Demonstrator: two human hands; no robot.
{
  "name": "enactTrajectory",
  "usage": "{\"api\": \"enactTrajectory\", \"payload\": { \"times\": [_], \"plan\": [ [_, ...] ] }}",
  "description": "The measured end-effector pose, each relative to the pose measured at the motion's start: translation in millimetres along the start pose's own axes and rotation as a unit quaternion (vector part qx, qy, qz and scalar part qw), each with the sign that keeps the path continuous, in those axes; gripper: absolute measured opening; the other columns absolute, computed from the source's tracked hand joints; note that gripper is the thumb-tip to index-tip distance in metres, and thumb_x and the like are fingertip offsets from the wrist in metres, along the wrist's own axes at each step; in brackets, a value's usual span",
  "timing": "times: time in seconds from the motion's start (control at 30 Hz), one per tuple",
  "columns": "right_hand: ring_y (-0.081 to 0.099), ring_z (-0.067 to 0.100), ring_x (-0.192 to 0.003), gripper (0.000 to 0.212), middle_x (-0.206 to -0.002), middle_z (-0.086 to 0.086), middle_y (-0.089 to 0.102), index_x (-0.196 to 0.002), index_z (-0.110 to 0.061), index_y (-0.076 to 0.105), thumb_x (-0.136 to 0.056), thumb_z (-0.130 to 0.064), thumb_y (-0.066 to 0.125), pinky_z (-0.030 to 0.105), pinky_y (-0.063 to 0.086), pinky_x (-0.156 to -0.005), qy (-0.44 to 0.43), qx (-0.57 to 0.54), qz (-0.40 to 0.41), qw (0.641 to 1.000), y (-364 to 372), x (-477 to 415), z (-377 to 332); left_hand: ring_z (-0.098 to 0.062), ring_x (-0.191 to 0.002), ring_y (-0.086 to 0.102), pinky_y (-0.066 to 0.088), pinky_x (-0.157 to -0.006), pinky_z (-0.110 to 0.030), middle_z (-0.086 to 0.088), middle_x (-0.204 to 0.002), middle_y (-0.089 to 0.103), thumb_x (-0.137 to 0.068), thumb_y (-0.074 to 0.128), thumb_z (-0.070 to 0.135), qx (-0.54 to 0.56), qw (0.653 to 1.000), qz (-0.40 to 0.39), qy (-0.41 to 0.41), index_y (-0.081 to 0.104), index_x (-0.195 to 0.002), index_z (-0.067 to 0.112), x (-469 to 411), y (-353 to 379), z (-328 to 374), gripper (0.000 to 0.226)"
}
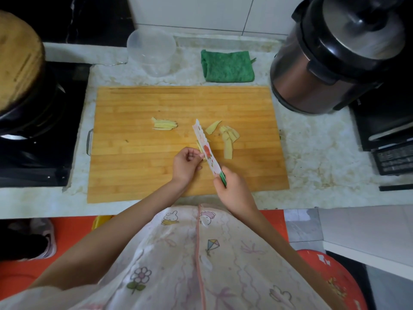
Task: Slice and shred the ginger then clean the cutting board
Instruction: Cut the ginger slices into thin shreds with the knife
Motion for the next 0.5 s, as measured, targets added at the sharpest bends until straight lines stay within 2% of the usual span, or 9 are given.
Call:
{"api": "enactTrajectory", "payload": {
  "times": [0.07, 0.1, 0.13, 0.2, 0.3, 0.43, 0.5],
  "plan": [
    [0.035, 0.009, -0.045, 0.022, -0.054, -0.002, 0.039, -0.107, -0.005, 0.057, -0.096, -0.017, 0.042, 0.023, 0.026, -0.043, 0.001, 0.016, 0.002, 1.000, 0.6, 0.4, 1.0, -0.005, -0.061, 0.048, 0.047, -0.053, -0.020, 0.001, -0.069, 0.052, -0.091, 0.063, 0.009, -0.075, 0.996, -0.015, 0.039, 0.054, -0.077, 0.013, -1.3, -1.0, 1.3, 0.017],
    [0.035, 0.009, -0.044, 0.025, -0.053, -0.004, 0.039, -0.113, -0.005, 0.056, -0.096, -0.017, 0.042, 0.022, 0.027, -0.043, 0.004, 0.022, 0.004, 1.000, 0.8, 0.2, 1.3, -0.006, -0.060, 0.046, 0.043, -0.056, -0.024, 0.003, -0.069, 0.051, -0.093, 0.061, 0.015, -0.147, 0.986, -0.033, 0.070, 0.052, -0.079, 0.012, -2.5, -1.5, 2.2, 0.017],
    [0.035, 0.009, -0.044, 0.027, -0.053, -0.004, 0.039, -0.116, -0.005, 0.056, -0.096, -0.017, 0.042, 0.021, 0.027, -0.043, 0.007, 0.024, 0.006, 1.000, 0.6, 0.1, 1.5, -0.010, -0.061, 0.045, 0.037, -0.058, -0.031, 0.003, -0.069, 0.050, -0.096, 0.056, 0.021, -0.228, 0.967, -0.053, 0.095, 0.049, -0.082, 0.011, -3.2, -1.0, 3.2, 0.019],
    [0.034, 0.009, -0.045, 0.023, -0.054, -0.003, 0.038, -0.110, -0.005, 0.056, -0.095, -0.015, 0.043, 0.022, 0.025, -0.044, 0.010, 0.014, 0.009, 1.000, -0.5, -0.1, 1.4, -0.019, -0.066, 0.046, 0.029, -0.058, -0.033, 0.000, -0.073, 0.051, -0.100, 0.045, 0.028, -0.346, 0.929, -0.066, 0.111, 0.043, -0.084, 0.011, -2.8, 1.6, 8.0, 0.023],
    [0.032, 0.011, -0.047, 0.007, -0.055, 0.000, 0.037, -0.090, -0.016, 0.048, -0.094, -0.013, 0.044, 0.024, 0.022, -0.045, 0.008, -0.003, 0.006, 1.000, -1.4, 0.3, 0.4, -0.025, -0.068, 0.048, 0.027, -0.057, -0.033, -0.004, -0.073, 0.052, -0.099, 0.041, 0.027, -0.389, 0.916, -0.042, 0.089, 0.040, -0.080, 0.012, -3.9, 4.8, 15.1, 0.024],
    [0.033, 0.014, -0.049, 0.010, -0.057, 0.005, 0.039, -0.085, -0.008, 0.048, -0.093, -0.013, 0.044, 0.029, 0.023, -0.047, 0.012, 0.000, 0.006, 1.000, 1.9, -0.6, -0.1, -0.026, -0.068, 0.049, 0.027, -0.056, -0.033, 0.002, -0.065, 0.050, -0.094, 0.045, 0.027, -0.384, 0.921, -0.038, 0.049, 0.037, -0.070, 0.018, -6.0, 4.4, 18.1, 0.027],
    [0.034, 0.014, -0.049, 0.011, -0.057, 0.003, 0.040, -0.092, -0.006, 0.051, -0.093, -0.014, 0.044, 0.029, 0.024, -0.048, 0.015, 0.007, 0.009, 1.000, 2.8, -1.5, 0.0, -0.026, -0.070, 0.050, 0.028, -0.057, -0.033, 0.002, -0.065, 0.050, -0.094, 0.046, 0.028, -0.381, 0.923, -0.044, 0.034, 0.038, -0.068, 0.020, -6.7, 5.3, 19.4, 0.028]
  ]
}}
Point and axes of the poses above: each hand's wrist, its own x-axis away from the middle knuckle, its own y-axis out of the palm, z = x × y, the point moved 2 cm from there along -x, towards the middle knuckle
